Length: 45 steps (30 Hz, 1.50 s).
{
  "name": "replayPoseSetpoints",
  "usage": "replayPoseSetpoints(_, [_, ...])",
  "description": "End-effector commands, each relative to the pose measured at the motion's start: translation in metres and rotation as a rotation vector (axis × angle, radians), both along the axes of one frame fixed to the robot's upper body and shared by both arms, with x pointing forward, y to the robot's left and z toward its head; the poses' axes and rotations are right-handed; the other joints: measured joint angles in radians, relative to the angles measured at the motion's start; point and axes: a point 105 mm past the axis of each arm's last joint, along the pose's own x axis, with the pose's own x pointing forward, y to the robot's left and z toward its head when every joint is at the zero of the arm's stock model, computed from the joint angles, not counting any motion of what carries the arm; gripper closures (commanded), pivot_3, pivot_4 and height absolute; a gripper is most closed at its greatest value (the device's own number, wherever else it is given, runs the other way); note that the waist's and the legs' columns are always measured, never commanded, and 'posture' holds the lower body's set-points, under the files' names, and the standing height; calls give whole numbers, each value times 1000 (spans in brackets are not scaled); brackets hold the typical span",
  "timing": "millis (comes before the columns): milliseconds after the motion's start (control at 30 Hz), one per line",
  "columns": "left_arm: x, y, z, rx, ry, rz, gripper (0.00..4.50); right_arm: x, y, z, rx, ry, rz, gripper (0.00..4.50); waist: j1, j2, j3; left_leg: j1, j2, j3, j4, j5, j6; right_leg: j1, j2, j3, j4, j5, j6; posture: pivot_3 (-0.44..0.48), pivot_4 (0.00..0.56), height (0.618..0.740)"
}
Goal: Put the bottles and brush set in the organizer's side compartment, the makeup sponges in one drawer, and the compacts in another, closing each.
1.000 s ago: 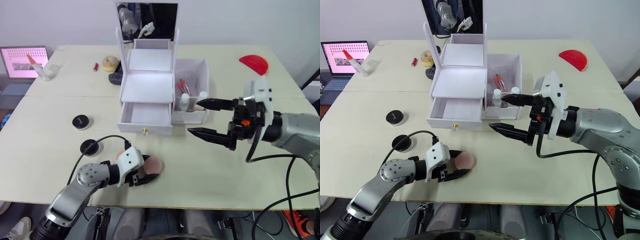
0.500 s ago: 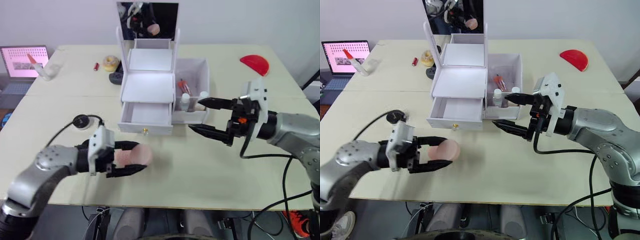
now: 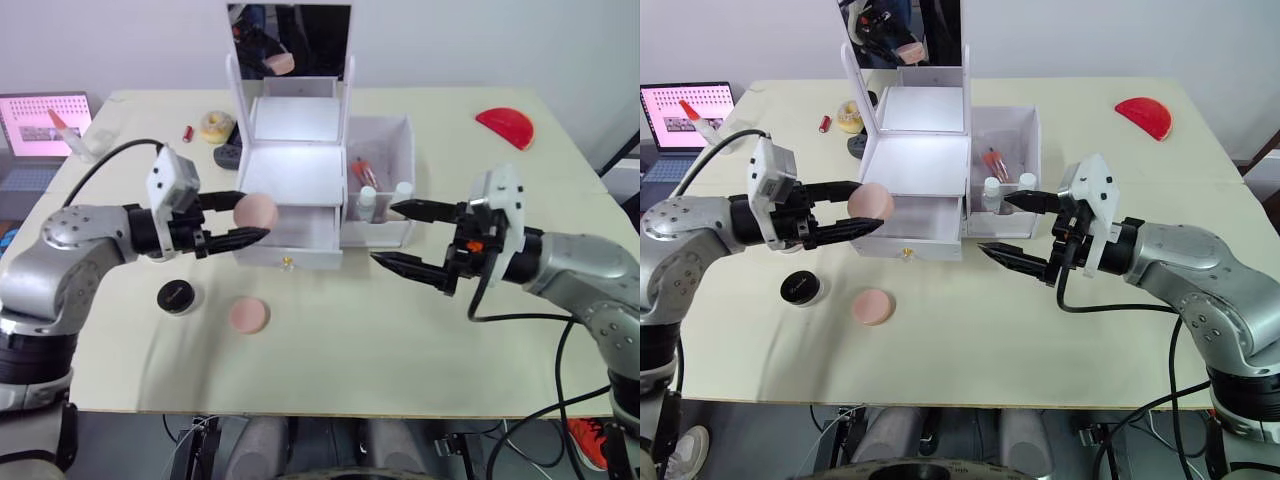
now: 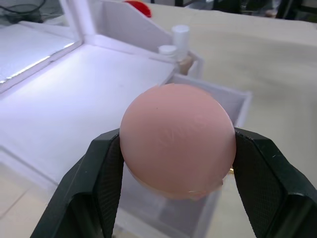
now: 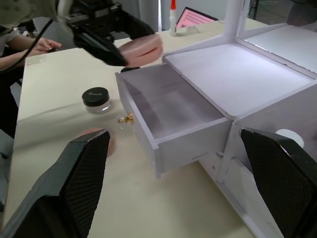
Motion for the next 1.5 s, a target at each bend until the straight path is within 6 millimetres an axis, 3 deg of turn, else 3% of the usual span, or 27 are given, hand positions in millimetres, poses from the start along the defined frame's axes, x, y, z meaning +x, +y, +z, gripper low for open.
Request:
replayPoseSetpoints(33, [4,-2,7,0,-44,-5,1851,-6,0,9,12,-48,-7,0,0,0,0,0,0,0,0,0,0,0,0,0,0,0,0,0,150,740])
replayPoseSetpoints(567, [2,-9,-7,24,7,-20,1851,-8,-4,8,9,-48,-37,0,0,0,0,0,0,0,0,0,0,0,0,0,1,0,0,0,150,740])
replayPoseSetpoints(667, [2,-9,-7,22,9,-13,313,-8,-4,9,11,-48,-38,0,0,0,0,0,0,0,0,0,0,0,0,0,1,0,0,0,150,740])
replayPoseSetpoints(700, [3,-9,-7,20,11,-10,20,-8,-4,9,11,-48,-39,0,0,0,0,0,0,0,0,0,0,0,0,0,1,0,0,0,150,740])
replayPoseSetpoints(933, [4,-8,-2,-12,25,-11,20,-8,-5,9,15,-47,-45,0,1,0,0,0,0,0,0,0,0,0,0,0,1,0,0,0,150,740])
replayPoseSetpoints(1067, [-3,2,6,-65,36,-25,20,-7,-7,9,16,-50,-59,0,-1,0,0,0,0,0,0,0,0,0,0,0,1,0,0,0,150,740])
replayPoseSetpoints(1200, [-12,38,18,-139,79,13,20,-7,-25,7,1,-42,-125,0,-7,0,0,0,0,0,0,0,0,-1,0,0,1,0,0,0,150,740])
replayPoseSetpoints(1367, [-8,139,-6,-23,91,355,20,-20,-81,-11,-60,11,-330,0,-6,0,0,1,0,0,-1,0,0,0,0,0,1,0,0,0,150,740])
replayPoseSetpoints(1500, [-18,203,-31,54,99,573,20,-41,-116,-24,-77,49,-465,0,3,0,0,1,0,1,-1,0,0,0,0,1,1,0,0,0,150,740])
